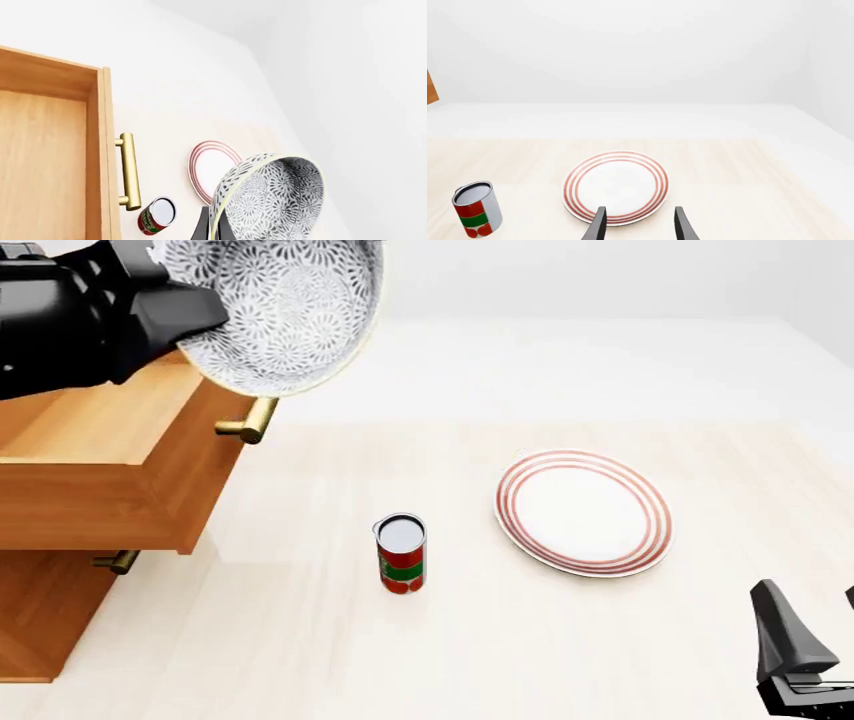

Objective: Put the bowl in the top drawer of the cabinet.

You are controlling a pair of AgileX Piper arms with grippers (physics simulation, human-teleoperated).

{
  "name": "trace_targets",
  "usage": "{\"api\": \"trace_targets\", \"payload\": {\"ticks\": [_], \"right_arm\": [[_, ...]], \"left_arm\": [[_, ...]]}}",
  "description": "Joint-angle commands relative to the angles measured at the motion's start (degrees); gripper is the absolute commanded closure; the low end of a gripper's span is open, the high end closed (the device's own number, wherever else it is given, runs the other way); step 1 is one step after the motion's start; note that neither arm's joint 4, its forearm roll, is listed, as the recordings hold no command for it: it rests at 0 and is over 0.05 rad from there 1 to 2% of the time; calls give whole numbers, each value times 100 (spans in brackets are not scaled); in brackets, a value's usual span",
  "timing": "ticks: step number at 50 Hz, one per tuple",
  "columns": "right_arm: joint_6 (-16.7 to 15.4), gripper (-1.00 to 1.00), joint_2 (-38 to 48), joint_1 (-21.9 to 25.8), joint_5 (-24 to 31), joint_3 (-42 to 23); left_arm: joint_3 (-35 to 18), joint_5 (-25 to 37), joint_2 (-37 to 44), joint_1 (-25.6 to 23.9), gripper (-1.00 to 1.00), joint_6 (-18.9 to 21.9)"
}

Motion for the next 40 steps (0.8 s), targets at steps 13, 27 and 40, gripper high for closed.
{"api": "trace_targets", "payload": {"ticks": [13,27,40], "right_arm": [[-1,-100,-24,2,7,17],[-3,-100,-20,2,-2,23],[-7,-100,-32,2,3,28]], "left_arm": [[-311,355,-315,764,100,73],[-215,463,-516,1206,100,106],[-237,611,-657,1534,100,138]]}}
